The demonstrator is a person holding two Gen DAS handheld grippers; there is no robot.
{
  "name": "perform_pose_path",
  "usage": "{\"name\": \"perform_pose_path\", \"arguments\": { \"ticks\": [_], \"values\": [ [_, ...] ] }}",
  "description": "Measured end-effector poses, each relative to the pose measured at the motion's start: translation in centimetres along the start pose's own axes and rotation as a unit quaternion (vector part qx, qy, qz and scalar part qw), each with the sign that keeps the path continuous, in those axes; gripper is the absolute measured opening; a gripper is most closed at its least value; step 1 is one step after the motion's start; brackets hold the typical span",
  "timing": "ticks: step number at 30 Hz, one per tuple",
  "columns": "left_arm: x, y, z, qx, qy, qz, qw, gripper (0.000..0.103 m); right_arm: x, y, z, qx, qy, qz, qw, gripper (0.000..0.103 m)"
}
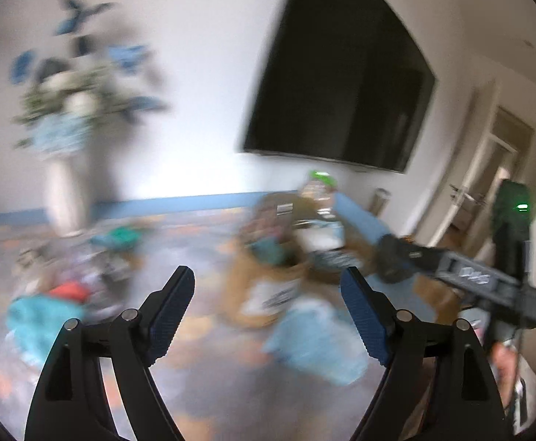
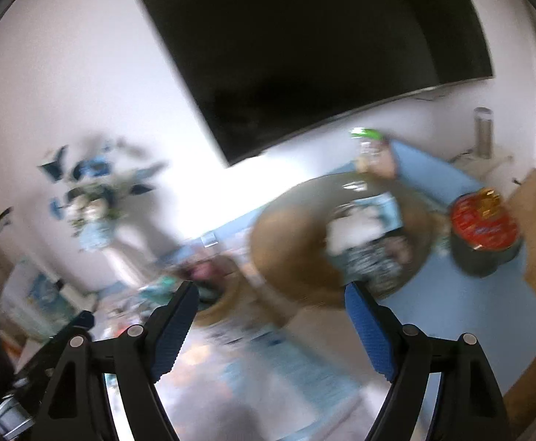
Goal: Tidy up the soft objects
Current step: 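Return both open tools to the pile on the bed, then grasp the teal drawstring bag with the left tool and lift it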
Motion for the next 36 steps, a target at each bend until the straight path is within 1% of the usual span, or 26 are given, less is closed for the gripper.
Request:
{"name": "perform_pose_path", "arguments": {
  "ticks": [4,6,8,11,14,18,21,23,25,30,32,36],
  "values": [
    [6.9,2.7,-1.7,-0.002,0.040,0.058,0.9975,0.081,5.5,0.4,-2.1,0.003,0.050,0.029,0.998,0.082],
    [10.7,3.8,-3.0,0.004,0.049,0.096,0.9941,0.081,8.4,0.2,-3.2,0.008,0.077,0.046,0.996,0.091],
    [13.5,3.9,-4.3,0.014,0.065,0.114,0.9913,0.081,11.2,-0.7,-4.5,0.019,0.104,0.063,0.992,0.093],
    [17.2,3.9,-6.7,0.029,0.091,0.134,0.9863,0.081,15.1,-3.0,-7.7,0.056,0.146,0.080,0.984,0.093],
    [20.5,3.6,-8.9,0.040,0.119,0.154,0.9801,0.081,17.2,-6.1,-10.9,0.092,0.177,0.082,0.976,0.093],
    [24.2,2.9,-11.5,0.054,0.159,0.167,0.9715,0.081,18.7,-11.1,-15.2,0.150,0.208,0.080,0.963,0.093],
    [25.2,2.6,-12.8,0.057,0.189,0.158,0.9675,0.081,19.6,-14.0,-17.4,0.179,0.222,0.081,0.955,0.093],
    [25.5,2.6,-12.6,0.051,0.199,0.141,0.9683,0.081,20.5,-15.2,-18.3,0.188,0.230,0.086,0.951,0.093],
    [25.5,2.8,-12.5,0.043,0.200,0.140,0.9687,0.081,21.5,-16.2,-19.1,0.191,0.240,0.097,0.947,0.093],
    [25.3,2.6,-12.8,0.046,0.202,0.132,0.9694,0.081,23.0,-17.3,-20.8,0.194,0.257,0.117,0.939,0.093],
    [25.3,2.5,-12.8,0.050,0.204,0.129,0.9691,0.081,23.2,-17.5,-21.4,0.196,0.268,0.112,0.936,0.093],
    [25.6,2.6,-13.1,0.053,0.214,0.126,0.9673,0.081,22.8,-17.8,-21.3,0.200,0.263,0.113,0.937,0.093]
  ]
}}
Point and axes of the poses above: each gripper's, at about its wrist camera, not at the fingertips, and y roughly against the way its jaws point, x to its left, z to its top, the point moved 7 cm from there along -y, roughly the way its jaws point
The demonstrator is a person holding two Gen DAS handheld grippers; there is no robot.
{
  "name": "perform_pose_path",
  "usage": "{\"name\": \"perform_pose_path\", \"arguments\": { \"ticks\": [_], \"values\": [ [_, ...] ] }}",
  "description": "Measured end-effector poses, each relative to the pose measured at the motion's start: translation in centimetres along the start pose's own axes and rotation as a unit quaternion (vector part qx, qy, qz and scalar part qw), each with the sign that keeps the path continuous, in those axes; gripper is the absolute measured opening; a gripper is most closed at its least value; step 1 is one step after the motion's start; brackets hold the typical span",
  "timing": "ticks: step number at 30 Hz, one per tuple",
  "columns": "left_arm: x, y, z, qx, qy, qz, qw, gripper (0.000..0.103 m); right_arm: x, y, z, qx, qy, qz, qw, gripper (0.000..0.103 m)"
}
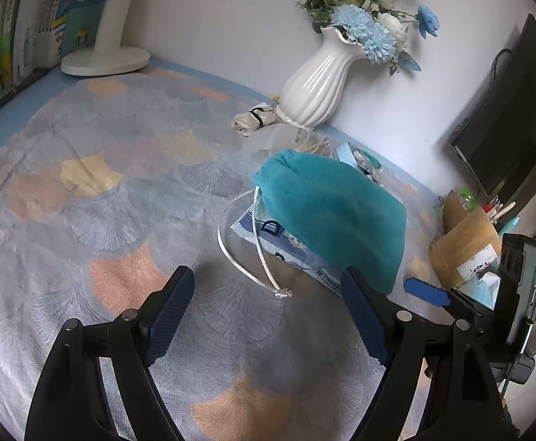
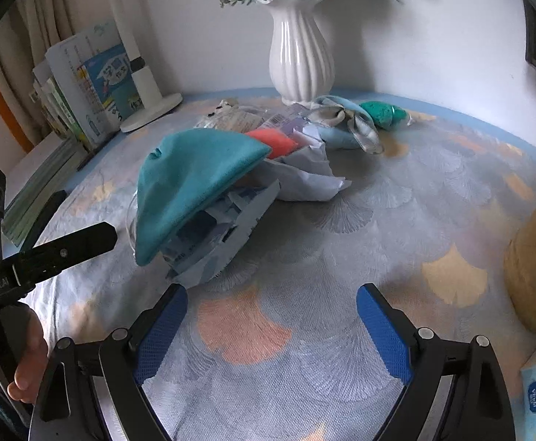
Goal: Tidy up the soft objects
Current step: 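Grasp the teal drawstring bag with the left tool and lift it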
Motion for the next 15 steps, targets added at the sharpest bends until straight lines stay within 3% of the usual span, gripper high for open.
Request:
{"name": "perform_pose_path", "arguments": {
  "ticks": [5,7,10,15],
  "values": [
    [-0.3,0.5,0.7,-0.010,0.000,0.026,0.9996,0.080,-0.3,-0.4,-0.2,0.010,-0.002,0.003,1.000,0.093],
    [-1.5,1.0,1.3,-0.015,-0.001,0.003,0.9999,0.080,-0.3,-0.3,-0.2,0.009,-0.002,0.007,1.000,0.093],
    [-3.9,0.7,2.3,-0.005,-0.007,-0.019,0.9998,0.081,-0.4,-0.3,-0.2,0.009,-0.004,0.010,1.000,0.093],
    [-6.1,-2.8,3.7,0.031,-0.026,0.008,0.9991,0.081,-0.6,-0.2,-0.3,0.007,-0.005,0.014,1.000,0.093]
  ]
}}
Point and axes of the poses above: each gripper's, at about its wrist camera, not at the fingertips, and y roughly against the way its jaws point, x to its left, z to its top, the point moved 7 cm from there along -y, roughly the way its jaws point
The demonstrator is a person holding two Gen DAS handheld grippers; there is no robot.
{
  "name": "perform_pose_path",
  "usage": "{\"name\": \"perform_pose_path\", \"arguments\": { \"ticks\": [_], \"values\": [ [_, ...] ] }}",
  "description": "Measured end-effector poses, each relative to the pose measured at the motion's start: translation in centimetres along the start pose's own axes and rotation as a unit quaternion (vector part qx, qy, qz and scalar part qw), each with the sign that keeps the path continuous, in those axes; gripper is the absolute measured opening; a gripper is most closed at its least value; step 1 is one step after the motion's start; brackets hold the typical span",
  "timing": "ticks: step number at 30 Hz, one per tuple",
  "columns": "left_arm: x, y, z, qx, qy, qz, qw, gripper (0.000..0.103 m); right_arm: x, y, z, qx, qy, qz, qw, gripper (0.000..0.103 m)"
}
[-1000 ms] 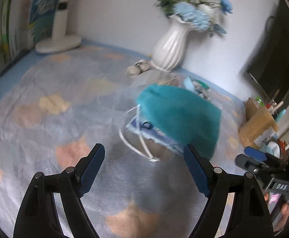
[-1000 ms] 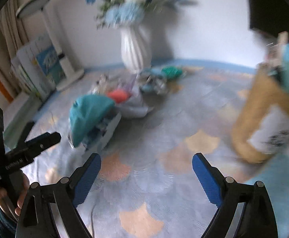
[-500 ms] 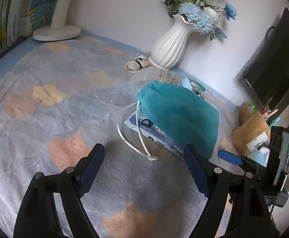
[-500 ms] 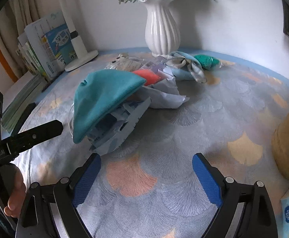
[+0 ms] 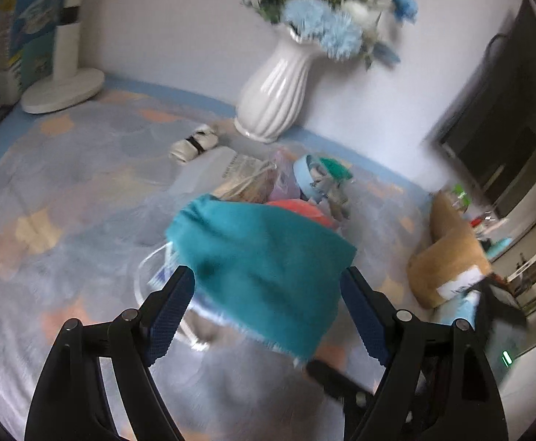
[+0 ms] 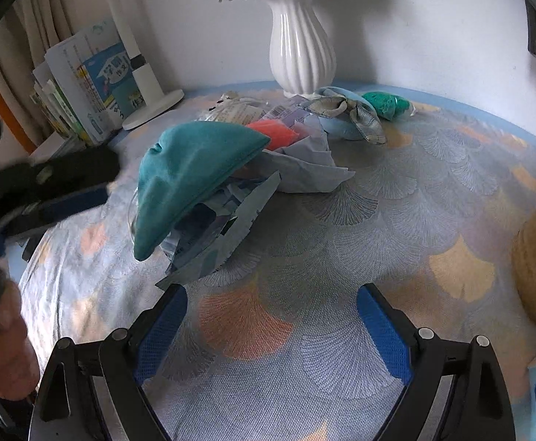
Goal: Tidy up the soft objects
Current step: 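Grasp the teal drawstring bag with the left tool and lift it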
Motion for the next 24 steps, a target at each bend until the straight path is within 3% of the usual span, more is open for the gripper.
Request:
{"name": "perform_pose_path", "arguments": {
  "ticks": [6,10,14,16,24],
  "values": [
    [-0.5,-2.0,0.8,0.000,-0.023,0.045,0.9987,0.076,0.1,0.4,0.0,-0.009,0.007,0.006,1.000,0.093],
    [-0.8,-2.1,1.0,-0.002,-0.042,0.051,0.9978,0.047,0.2,0.3,-0.1,-0.009,0.012,0.010,1.000,0.093],
    [-1.0,-1.2,0.9,-0.013,-0.046,0.022,0.9986,0.023,0.1,0.2,-0.1,-0.008,0.012,0.014,1.000,0.093],
    [-1.1,-0.6,0.8,-0.020,-0.058,0.029,0.9977,0.005,0.0,0.2,-0.1,-0.008,0.011,0.015,1.000,0.093],
    [1.4,3.3,0.7,-0.045,-0.039,0.000,0.9983,0.005,0.0,-0.1,-0.2,-0.004,0.010,0.013,1.000,0.093]
  ]
}}
Point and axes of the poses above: each gripper's, at about its wrist camera, not at the fingertips, and y roughly against the way its jaws point, x to its left, z to its top, the point moved 7 cm from there along -y, roughly the way its jaws point
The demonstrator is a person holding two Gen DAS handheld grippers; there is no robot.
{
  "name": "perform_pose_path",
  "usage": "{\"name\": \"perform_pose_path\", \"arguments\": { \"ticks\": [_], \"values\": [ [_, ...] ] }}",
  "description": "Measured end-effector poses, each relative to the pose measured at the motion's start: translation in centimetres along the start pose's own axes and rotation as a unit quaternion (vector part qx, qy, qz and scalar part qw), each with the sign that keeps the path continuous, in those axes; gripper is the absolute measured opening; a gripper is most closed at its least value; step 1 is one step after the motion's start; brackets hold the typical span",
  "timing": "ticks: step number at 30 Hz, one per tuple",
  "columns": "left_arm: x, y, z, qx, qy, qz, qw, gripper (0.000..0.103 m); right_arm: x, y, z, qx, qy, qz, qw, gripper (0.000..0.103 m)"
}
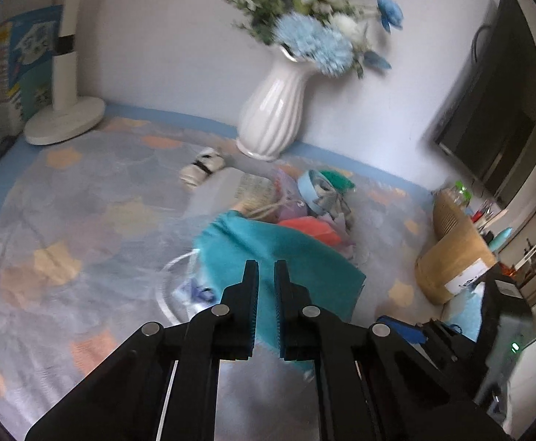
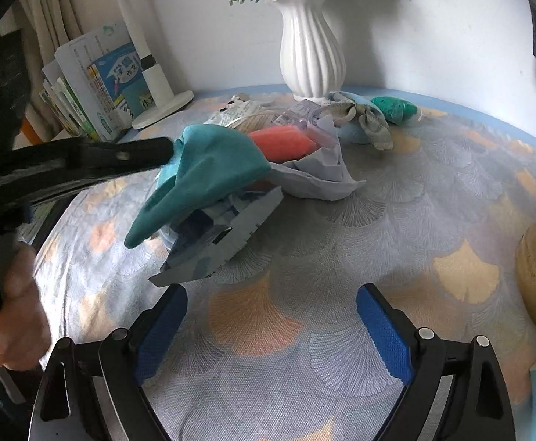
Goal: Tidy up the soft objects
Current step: 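Grasp the teal drawstring bag with the left tool and lift it, then grasp the packaged cleaning wipes with the right tool while the left tool holds the teal bag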
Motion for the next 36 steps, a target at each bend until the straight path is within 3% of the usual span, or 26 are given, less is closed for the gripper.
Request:
{"name": "perform_pose_path", "arguments": {
  "ticks": [2,4,5,7,8,9,10,15,20,21,23,25,27,30,32,36],
  "values": [
    [1.1,0.8,0.2,0.002,0.005,0.000,1.0000,0.005,0.1,-0.1,0.0,0.001,0.001,-0.001,1.000,0.093],
    [2.2,0.9,0.4,0.011,0.029,-0.002,0.9995,0.016,0.1,-0.2,0.0,0.001,0.001,-0.002,1.000,0.093],
    [2.8,0.7,0.4,0.017,0.054,-0.009,0.9983,0.025,0.1,-0.3,0.0,0.002,0.000,-0.002,1.000,0.093],
    [3.1,0.0,0.4,0.027,0.090,-0.036,0.9950,0.060,0.1,-0.3,0.0,0.003,0.000,-0.003,1.000,0.093],
    [3.0,-0.4,0.5,0.030,0.099,-0.045,0.9936,0.072,0.0,-0.3,0.0,0.003,0.000,-0.004,1.000,0.093],
    [2.8,-0.9,0.6,0.032,0.106,-0.047,0.9927,0.089,0.0,-0.3,0.0,0.002,0.000,-0.004,1.000,0.093],
    [2.6,-1.3,0.5,0.035,0.108,-0.045,0.9925,0.094,0.0,-0.3,0.0,0.000,-0.001,-0.005,1.000,0.093],
    [1.0,-4.8,0.7,0.066,0.102,-0.012,0.9925,0.094,0.0,-0.2,-0.1,-0.002,-0.001,-0.003,1.000,0.093],
    [-0.6,-6.8,1.2,0.071,0.076,0.017,0.9944,0.091,0.1,0.0,-0.1,-0.005,0.004,0.002,1.000,0.093],
    [-0.8,-7.0,1.3,0.069,0.067,0.025,0.9950,0.073,0.1,0.1,-0.2,-0.005,0.004,0.003,1.000,0.093],
    [-1.3,-7.0,1.5,0.064,0.048,0.032,0.9963,0.059,0.1,0.0,-0.2,-0.004,0.005,0.005,1.000,0.093],
    [-1.3,-6.4,1.6,0.050,0.040,0.037,0.9973,0.034,0.1,0.0,-0.2,-0.002,0.004,0.008,1.000,0.093],
    [-1.0,-5.7,1.7,0.034,0.034,0.042,0.9980,0.022,0.1,-0.1,-0.2,-0.002,0.004,0.011,1.000,0.093],
    [-0.4,-4.4,1.7,0.016,0.043,0.030,0.9985,0.014,0.0,-0.2,-0.2,-0.001,0.002,0.014,1.000,0.093],
    [0.0,-3.2,1.8,0.001,0.050,0.012,0.9987,0.014,0.0,-0.2,-0.2,-0.002,0.000,0.015,1.000,0.093],
    [2.0,-0.2,1.7,-0.015,0.049,0.015,0.9986,0.014,-0.1,0.1,0.0,-0.010,-0.003,0.022,1.000,0.093]
  ]
}}
Point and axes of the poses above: each gripper's, at about its wrist camera, not at the fingertips, and y roughly against the way its jaws point, x to its left, z to its top, the point moved 7 cm from there along -y, roughly the way its jaws point
